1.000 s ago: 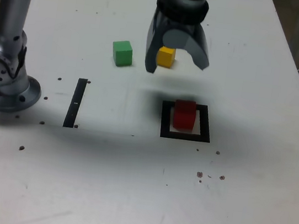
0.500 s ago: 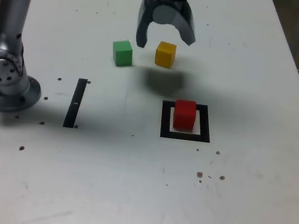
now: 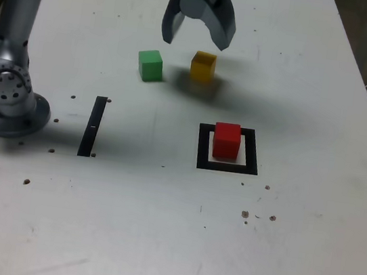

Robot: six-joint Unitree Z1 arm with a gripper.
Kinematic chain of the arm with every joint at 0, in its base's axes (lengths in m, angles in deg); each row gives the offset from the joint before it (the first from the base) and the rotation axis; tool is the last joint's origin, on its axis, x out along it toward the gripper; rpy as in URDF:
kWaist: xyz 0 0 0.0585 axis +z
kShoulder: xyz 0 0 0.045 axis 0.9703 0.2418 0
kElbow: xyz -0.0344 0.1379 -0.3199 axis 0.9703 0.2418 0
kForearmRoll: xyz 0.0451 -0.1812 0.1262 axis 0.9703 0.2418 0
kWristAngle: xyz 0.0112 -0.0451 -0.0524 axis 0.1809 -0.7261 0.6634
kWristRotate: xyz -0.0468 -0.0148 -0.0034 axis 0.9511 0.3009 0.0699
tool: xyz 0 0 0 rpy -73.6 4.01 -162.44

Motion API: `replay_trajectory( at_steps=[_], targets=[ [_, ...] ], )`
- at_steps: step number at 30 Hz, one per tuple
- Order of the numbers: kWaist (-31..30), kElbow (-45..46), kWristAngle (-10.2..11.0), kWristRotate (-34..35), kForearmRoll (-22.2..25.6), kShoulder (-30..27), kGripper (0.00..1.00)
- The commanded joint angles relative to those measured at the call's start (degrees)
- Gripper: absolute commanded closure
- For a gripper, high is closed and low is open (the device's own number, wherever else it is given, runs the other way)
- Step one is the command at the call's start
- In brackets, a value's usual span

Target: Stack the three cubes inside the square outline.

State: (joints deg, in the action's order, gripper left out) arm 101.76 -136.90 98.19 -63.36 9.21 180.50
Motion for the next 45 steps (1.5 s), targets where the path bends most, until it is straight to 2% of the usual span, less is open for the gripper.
replay_trajectory(
  at_steps=[1,17,23,28,34,39,42,45],
  targets=[
    [0.30,-0.30,0.31,-0.77,0.21,0.46,0.03],
    [0.35,0.08,-1.55,-0.26,-4.09,6.71,0.00],
    [0.32,0.56,-1.57,-0.11,-5.30,8.56,0.04],
    [0.25,0.71,-1.10,0.86,-5.26,9.05,0.16],
    [-0.24,1.90,-0.36,4.74,-5.54,9.12,0.41],
    [-1.24,1.64,0.44,5.98,-5.59,8.15,0.57],
    [-1.80,1.29,0.52,6.00,-5.67,7.79,0.64],
    [-2.06,1.26,0.49,6.00,-5.76,7.82,0.65]
  ],
)
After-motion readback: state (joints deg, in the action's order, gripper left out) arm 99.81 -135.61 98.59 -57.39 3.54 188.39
